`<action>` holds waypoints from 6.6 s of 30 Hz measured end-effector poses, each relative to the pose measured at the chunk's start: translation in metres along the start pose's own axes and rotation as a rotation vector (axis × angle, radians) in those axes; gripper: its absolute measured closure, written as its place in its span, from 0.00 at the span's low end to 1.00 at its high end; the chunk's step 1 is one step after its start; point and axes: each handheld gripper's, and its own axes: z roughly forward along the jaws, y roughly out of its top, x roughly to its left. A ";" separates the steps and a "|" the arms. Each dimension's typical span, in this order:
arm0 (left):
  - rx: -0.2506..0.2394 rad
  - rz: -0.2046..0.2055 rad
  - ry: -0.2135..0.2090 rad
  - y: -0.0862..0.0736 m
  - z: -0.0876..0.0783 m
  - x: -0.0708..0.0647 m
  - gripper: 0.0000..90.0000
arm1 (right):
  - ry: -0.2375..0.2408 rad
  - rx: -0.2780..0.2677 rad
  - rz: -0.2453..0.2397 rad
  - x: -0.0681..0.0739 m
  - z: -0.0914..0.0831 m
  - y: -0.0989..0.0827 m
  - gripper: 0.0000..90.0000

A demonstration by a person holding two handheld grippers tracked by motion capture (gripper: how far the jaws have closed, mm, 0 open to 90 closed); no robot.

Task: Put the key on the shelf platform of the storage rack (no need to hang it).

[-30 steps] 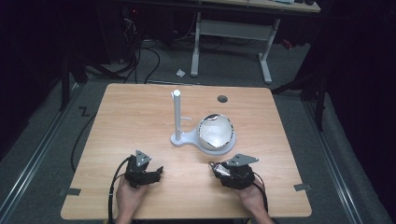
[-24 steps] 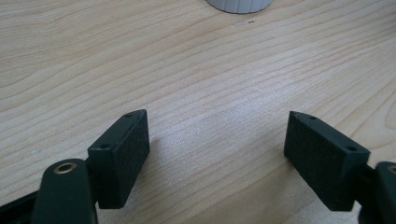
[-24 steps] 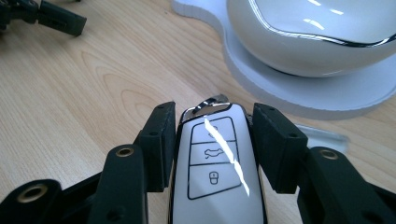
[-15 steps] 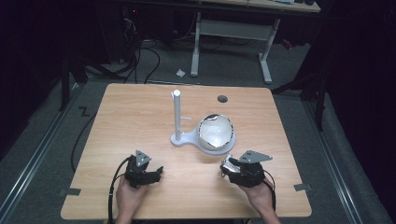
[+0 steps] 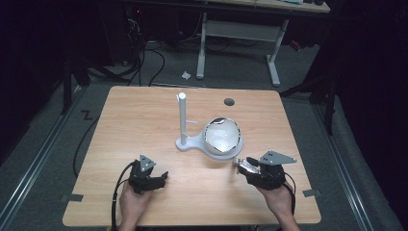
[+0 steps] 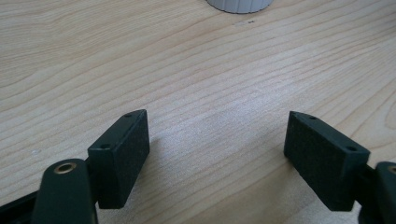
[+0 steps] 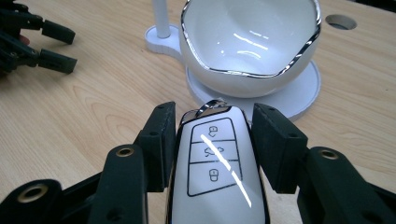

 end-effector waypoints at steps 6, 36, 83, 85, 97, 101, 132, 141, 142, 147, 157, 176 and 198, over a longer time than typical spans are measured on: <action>0.002 0.002 0.000 0.000 0.000 0.000 0.25 | -0.009 -0.024 0.012 -0.006 -0.010 0.006 0.57; 0.002 0.002 0.000 0.000 0.000 0.000 0.25 | -0.009 -0.087 0.032 -0.028 -0.031 0.046 0.58; 0.002 -0.001 -0.001 0.000 0.000 0.000 0.25 | -0.023 -0.069 0.042 -0.055 -0.003 0.113 0.58; 0.002 -0.001 -0.001 0.000 0.000 0.000 0.25 | -0.024 -0.064 0.047 -0.055 -0.001 0.112 0.58; 0.002 -0.005 -0.002 0.000 0.000 0.000 0.25 | -0.020 -0.042 0.051 -0.054 0.016 0.108 0.58; 0.003 -0.004 -0.002 0.000 0.000 0.000 0.25 | -0.015 -0.036 0.055 -0.053 0.021 0.107 0.58; 0.002 -0.007 -0.002 0.000 0.000 0.000 0.25 | 0.005 0.021 0.044 -0.044 0.055 0.104 0.58; 0.002 -0.006 -0.002 0.000 0.000 0.000 0.25 | 0.011 0.026 0.045 -0.044 0.063 0.103 0.58; 0.002 -0.006 -0.002 0.000 0.000 0.000 0.25 | 0.014 0.027 0.047 -0.043 0.064 0.102 0.58; 0.002 -0.006 -0.002 0.000 0.000 0.000 0.25 | 0.019 0.042 0.048 -0.040 0.072 0.101 0.58; 0.002 -0.005 -0.002 0.000 0.000 0.000 0.25 | 0.024 0.065 0.062 -0.038 0.087 0.098 0.58; 0.003 -0.007 -0.002 0.001 0.000 0.000 0.25 | 0.021 0.089 0.064 -0.035 0.113 0.095 0.58; 0.004 -0.005 -0.002 0.001 -0.001 0.001 0.25 | 0.025 0.121 0.071 -0.033 0.128 0.091 0.51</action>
